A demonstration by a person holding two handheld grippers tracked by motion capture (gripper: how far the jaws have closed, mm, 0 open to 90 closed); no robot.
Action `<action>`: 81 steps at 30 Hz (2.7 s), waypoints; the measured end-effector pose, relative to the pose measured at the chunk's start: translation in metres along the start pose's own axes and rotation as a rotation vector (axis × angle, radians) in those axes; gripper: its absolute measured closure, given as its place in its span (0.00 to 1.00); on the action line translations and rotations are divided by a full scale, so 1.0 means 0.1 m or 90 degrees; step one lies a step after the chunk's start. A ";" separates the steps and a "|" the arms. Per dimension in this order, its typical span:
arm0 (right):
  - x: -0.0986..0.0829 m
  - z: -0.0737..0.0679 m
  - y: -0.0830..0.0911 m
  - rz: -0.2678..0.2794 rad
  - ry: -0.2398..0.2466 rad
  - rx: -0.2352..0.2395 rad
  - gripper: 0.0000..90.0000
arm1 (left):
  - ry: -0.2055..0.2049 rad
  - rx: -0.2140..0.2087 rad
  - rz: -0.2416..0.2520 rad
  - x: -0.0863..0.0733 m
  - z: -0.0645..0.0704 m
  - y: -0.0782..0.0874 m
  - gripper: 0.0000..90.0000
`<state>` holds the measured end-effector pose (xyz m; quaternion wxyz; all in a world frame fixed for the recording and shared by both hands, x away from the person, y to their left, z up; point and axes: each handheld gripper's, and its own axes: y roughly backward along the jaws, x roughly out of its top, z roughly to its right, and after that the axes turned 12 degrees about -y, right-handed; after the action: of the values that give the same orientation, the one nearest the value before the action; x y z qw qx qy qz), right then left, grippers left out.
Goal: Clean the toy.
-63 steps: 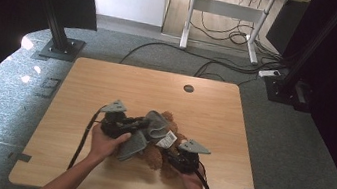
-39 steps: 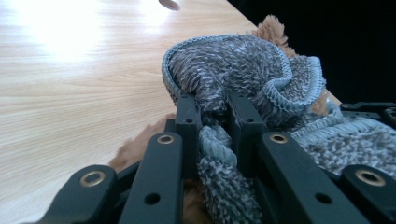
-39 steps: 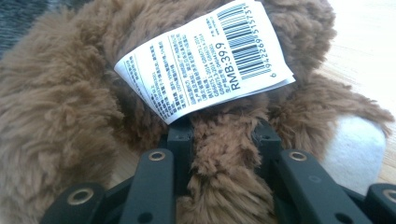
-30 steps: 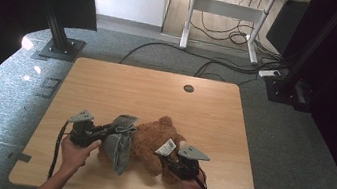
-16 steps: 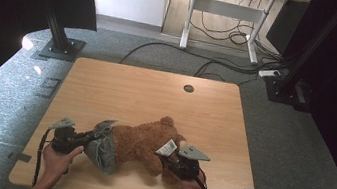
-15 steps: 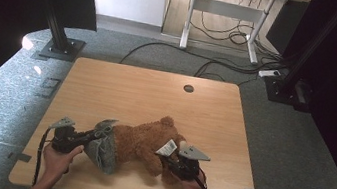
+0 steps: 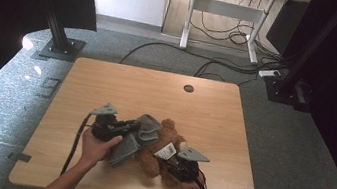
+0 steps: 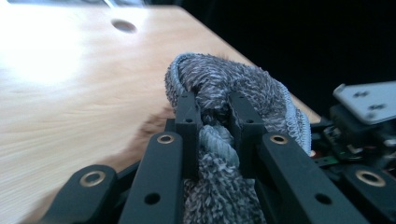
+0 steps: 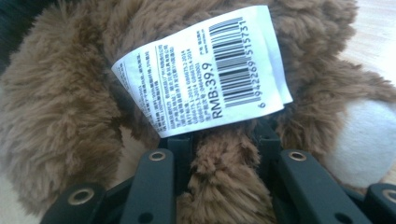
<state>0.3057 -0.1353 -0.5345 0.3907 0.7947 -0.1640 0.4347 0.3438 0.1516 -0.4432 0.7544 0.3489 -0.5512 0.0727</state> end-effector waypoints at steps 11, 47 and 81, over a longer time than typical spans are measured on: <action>-0.10 -0.05 0.06 -0.031 0.020 0.013 0.76 | 0.020 -0.042 0.007 -0.37 0.07 -0.12 0.85; 0.15 0.18 -0.26 -0.016 -0.014 -0.038 0.78 | 0.006 -0.026 0.013 0.03 -0.14 -0.56 0.86; 0.06 0.11 -0.18 -0.006 -0.017 -0.037 0.77 | 0.074 0.130 0.047 -0.76 -0.67 0.65 0.86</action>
<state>0.3268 -0.1317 -0.5418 0.4137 0.7894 -0.1782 0.4171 0.3351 0.2615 -0.4911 0.7424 0.3989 -0.5085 0.1762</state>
